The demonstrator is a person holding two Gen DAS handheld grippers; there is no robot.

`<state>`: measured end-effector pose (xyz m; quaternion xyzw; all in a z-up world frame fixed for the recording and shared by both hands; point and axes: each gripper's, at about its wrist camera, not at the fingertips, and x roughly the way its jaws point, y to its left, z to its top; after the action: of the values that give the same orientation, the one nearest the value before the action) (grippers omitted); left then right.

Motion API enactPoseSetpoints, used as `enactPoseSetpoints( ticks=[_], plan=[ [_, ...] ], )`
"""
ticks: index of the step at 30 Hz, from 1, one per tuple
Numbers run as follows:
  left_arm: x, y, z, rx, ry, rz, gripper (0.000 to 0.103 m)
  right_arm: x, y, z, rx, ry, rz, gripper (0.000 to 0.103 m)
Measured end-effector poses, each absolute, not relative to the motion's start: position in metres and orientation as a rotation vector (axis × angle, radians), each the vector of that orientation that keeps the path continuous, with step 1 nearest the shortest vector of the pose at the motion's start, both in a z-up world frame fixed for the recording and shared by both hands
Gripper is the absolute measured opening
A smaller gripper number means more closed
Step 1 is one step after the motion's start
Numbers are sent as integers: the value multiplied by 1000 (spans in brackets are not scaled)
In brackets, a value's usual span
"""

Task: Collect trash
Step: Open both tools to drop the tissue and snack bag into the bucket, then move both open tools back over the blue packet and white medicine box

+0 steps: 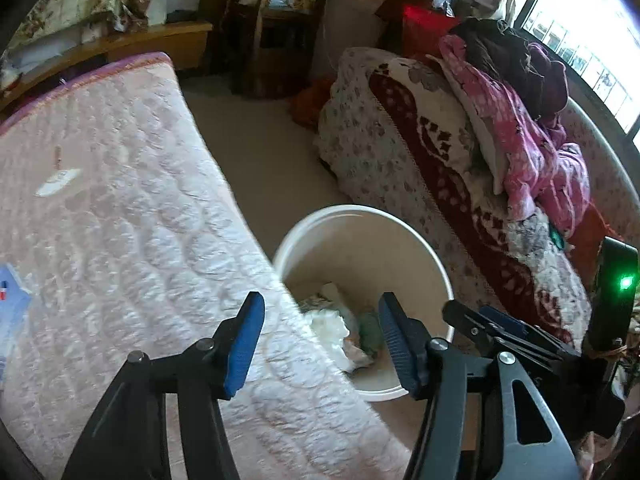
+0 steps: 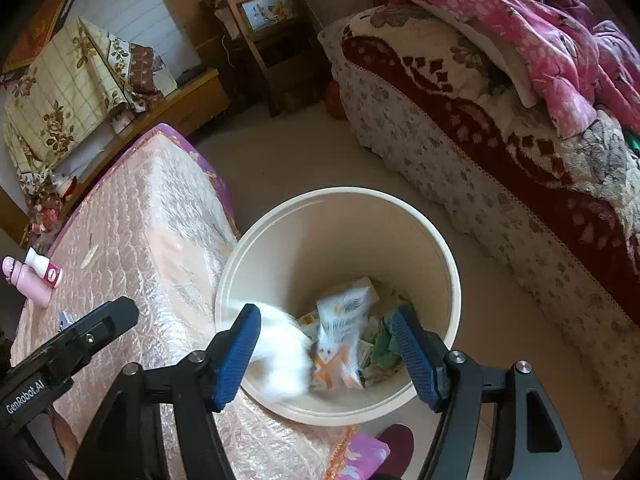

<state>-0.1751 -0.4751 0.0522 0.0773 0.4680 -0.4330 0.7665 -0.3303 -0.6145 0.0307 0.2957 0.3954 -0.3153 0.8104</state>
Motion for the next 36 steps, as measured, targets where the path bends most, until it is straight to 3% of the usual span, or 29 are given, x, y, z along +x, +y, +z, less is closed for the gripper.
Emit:
enactPoseSetpoints(
  ticks=[14,36],
  plan=[
    [-175,-408,69,243,902,-764,60,-315,-565,42,588,843,-594,72],
    [-111,-244,74,171,893,-472,60,-246,-448,61,456,879,-373,72]
  ],
)
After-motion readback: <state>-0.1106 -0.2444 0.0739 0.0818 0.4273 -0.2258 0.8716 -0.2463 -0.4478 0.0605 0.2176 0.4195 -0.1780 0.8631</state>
